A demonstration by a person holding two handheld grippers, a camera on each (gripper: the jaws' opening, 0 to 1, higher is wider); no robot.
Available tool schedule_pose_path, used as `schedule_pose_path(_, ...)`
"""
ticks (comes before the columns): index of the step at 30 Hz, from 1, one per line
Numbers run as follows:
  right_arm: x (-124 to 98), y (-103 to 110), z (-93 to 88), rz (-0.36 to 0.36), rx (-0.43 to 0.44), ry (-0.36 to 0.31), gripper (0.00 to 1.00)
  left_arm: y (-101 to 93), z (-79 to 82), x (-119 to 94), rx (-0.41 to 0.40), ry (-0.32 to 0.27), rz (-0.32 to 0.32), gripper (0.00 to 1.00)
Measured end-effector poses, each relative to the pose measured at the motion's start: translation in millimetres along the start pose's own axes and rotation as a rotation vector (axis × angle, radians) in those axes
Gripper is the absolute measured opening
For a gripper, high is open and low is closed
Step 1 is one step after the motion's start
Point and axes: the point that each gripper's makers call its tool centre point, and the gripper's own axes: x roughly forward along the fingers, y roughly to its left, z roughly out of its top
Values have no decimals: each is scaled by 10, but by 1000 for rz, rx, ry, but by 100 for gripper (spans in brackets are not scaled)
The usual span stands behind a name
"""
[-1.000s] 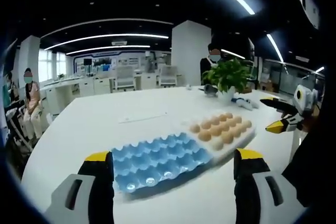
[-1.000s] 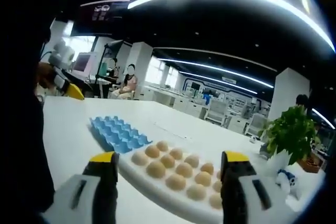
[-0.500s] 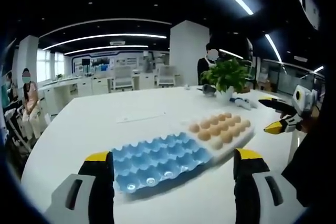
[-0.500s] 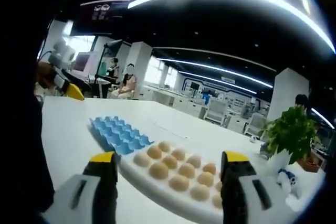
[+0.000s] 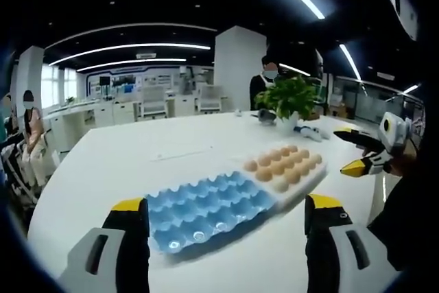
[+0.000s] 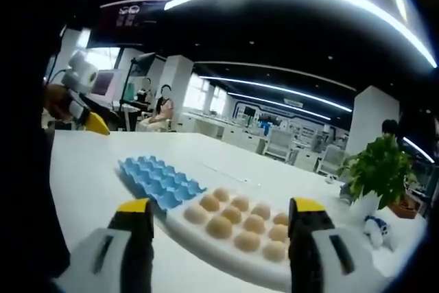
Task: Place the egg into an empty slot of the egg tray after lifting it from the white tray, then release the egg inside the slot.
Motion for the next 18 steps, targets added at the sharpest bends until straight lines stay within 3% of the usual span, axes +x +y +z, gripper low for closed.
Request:
schedule_pose_path(8, 6, -30, 31, -24, -3, -33, 82, 10, -39, -33, 34, 4, -70, 94)
schedule_pose_path(9, 116, 435, 95, -32, 14, -22, 82, 9, -52, -42, 50, 26, -78, 94)
schedule_pose_path(11, 213, 658, 129, -32, 28, -39, 81, 10, 27, -36, 87, -10, -84, 94)
schedule_pose_path(15, 357, 769, 86, 3, 30, -14, 80, 93, 43, 9, 54, 8, -40, 94)
schedule_pose_path(17, 426, 760, 116, 1, 47, -40, 80, 46, 163, 23, 52, -64, -65, 94)
schedule_pose_path(18, 462, 746, 73, -4, 47, -25, 80, 65, 110, 30, 71, -41, -65, 95)
